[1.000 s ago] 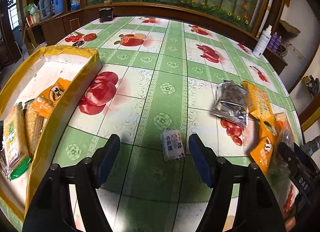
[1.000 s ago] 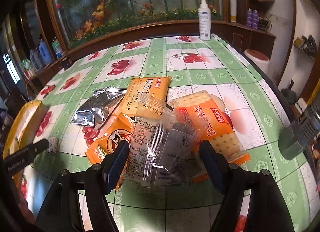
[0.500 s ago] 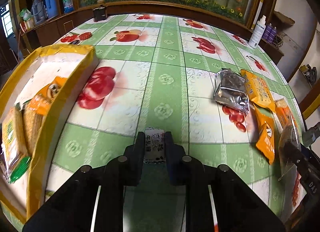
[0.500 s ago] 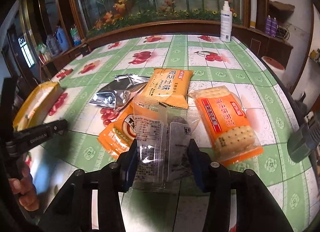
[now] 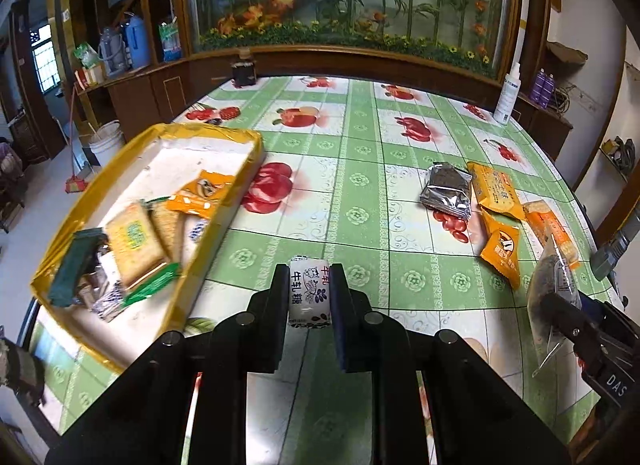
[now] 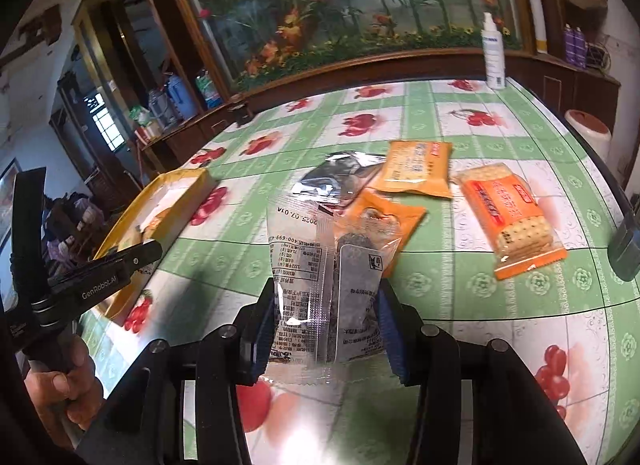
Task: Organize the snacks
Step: 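Grasp a white candy with the left gripper while the right grasps a clear wrapped packet, then carry the candy and clear packet into the yellow tray with both grippers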
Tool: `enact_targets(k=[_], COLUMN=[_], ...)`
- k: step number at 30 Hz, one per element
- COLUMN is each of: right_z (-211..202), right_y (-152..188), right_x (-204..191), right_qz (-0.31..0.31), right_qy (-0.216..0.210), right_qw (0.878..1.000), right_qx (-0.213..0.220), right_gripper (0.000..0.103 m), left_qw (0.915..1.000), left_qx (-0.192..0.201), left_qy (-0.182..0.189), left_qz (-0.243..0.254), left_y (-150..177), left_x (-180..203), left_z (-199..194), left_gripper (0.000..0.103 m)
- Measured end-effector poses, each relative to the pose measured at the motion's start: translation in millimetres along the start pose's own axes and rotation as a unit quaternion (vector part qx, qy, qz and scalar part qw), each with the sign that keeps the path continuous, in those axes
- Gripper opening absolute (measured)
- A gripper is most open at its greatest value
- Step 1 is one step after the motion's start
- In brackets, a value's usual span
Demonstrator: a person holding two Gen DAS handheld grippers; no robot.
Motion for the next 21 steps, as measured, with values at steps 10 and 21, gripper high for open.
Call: enact_targets(k=[10, 21], right_z=[-6, -2], right_y=[-4, -5], right_x=[-57, -96], right_qz=[-0.042, -0.070], right_qy=[-0.038, -0.064], right_qw=[0.998, 0.995], right_qx=[0.008, 0.001], right_gripper=[0.048, 0.048], left_qw=[0.9994, 0.9982], left_qx=[0.020, 0.023], left_qy=[-0.019, -0.022], left_qz=[-0.020, -0.050], left_y=[3, 5], left_x=[-34, -67], left_z=[-23, -31], left_gripper=[0.017, 0.017])
Point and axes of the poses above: each gripper's, at about its wrist camera, not at the fingertips, and z roughly the way its jaws point, x to its right, y to its underside, the point moved 3 cm from there along z, roughly the way its jaws point, and after that the axes turned 13 degrees about -z, right-handed, at the moved point
